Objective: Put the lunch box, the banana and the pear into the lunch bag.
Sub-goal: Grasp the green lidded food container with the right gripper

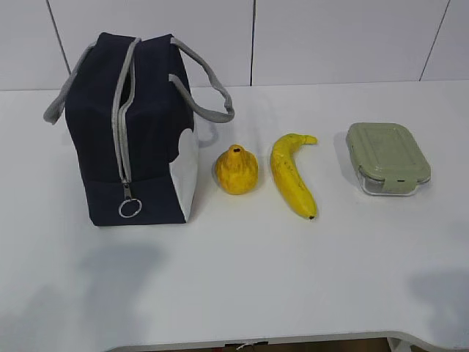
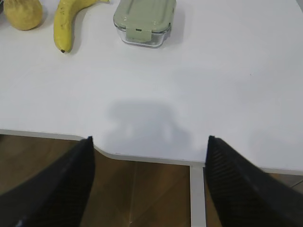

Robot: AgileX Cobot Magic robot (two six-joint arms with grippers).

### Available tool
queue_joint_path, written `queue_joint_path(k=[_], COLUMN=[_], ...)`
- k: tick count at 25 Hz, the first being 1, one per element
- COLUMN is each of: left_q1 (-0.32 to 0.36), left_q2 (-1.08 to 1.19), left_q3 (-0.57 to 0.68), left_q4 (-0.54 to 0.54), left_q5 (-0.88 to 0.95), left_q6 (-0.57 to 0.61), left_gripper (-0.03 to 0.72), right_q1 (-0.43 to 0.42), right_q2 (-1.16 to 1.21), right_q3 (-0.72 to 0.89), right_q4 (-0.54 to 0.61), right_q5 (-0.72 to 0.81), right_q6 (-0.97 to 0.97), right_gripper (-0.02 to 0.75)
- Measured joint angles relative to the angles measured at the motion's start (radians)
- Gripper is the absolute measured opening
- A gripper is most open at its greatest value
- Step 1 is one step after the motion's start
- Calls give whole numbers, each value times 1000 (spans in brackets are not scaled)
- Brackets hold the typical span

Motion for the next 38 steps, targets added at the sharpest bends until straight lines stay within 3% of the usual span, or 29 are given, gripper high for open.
queue_joint_path(k=[38], left_q1=[0], left_q2=[0], left_q3=[0], left_q4=[0], left_q5=[0], left_q6=[0], left_gripper=[414], right_q1=[0], right_q2=[0], right_q3=[0], right_q4=[11], right_q5=[0], right_q6=[0], right_gripper=[589])
